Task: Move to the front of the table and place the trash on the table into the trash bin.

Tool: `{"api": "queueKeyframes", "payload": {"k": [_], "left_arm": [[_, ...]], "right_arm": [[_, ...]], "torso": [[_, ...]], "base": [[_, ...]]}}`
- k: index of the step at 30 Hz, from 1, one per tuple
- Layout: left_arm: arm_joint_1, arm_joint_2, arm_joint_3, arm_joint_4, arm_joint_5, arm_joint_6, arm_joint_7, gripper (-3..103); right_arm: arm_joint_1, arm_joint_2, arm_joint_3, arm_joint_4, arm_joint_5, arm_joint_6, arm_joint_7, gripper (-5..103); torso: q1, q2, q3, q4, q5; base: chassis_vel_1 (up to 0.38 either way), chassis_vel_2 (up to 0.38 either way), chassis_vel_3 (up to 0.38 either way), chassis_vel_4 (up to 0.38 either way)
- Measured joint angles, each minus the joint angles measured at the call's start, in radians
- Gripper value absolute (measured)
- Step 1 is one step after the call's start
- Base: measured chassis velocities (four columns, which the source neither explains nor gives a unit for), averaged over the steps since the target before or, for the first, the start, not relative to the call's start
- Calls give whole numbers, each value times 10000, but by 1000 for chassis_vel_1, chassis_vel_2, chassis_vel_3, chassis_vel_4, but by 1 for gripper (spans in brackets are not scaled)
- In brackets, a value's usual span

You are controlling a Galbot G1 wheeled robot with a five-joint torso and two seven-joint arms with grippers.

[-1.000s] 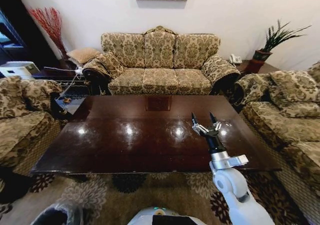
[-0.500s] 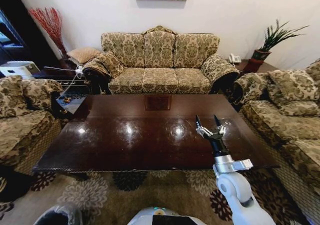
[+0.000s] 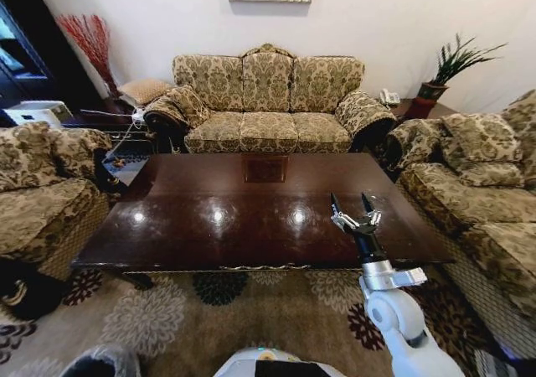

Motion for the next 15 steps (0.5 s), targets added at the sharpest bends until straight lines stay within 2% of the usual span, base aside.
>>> {"api": "queueKeyframes", "payload": {"k": [1,2,3,6,9,10,11,13,15], "left_arm": [[32,-33,-9,-76,52,151,113,-2],[49,-46,-33,-99,165,326,138,2],[49,-46,-33,-99,165,326,138,2],[169,-90,-155,-202,285,862,286,18],[296,-134,-199,-258,338,1042,420,24],[388,-167,-238,-302,376,1156,486,34],[445,-188,-265,-336,392,1201,529,40],[522,-216,-303,-384,407,1230,591,40],[743,-291,-397,-551,463,1326,861,51]], "right_arm": [[-7,0,16,-11,6,9,0,100],[-25,5,34,-20,23,26,0,100],[-25,5,34,-20,23,26,0,100],[-95,42,63,-56,68,92,-1,100],[-144,56,83,-69,84,126,-1,100],[-189,61,94,-81,105,163,-1,100],[-213,62,100,-89,127,184,-2,100],[-230,62,101,-101,150,208,-5,100],[-240,71,102,-153,195,269,-21,100]], "torso": [[5,-1,1,-1,4],[8,-2,2,-3,14],[8,-2,2,-3,14],[7,-2,2,-6,7],[3,-1,1,-3,5],[0,-1,-1,-3,2],[0,-1,-1,-3,0],[1,-1,-1,-2,-1],[2,-1,0,-3,0]], "base": [[0,0,0,0],[0,0,0,0],[0,0,0,0],[0,0,0,0],[0,0,0,0],[0,0,0,0],[0,0,0,0],[0,0,0,0],[0,0,0,0]]}}
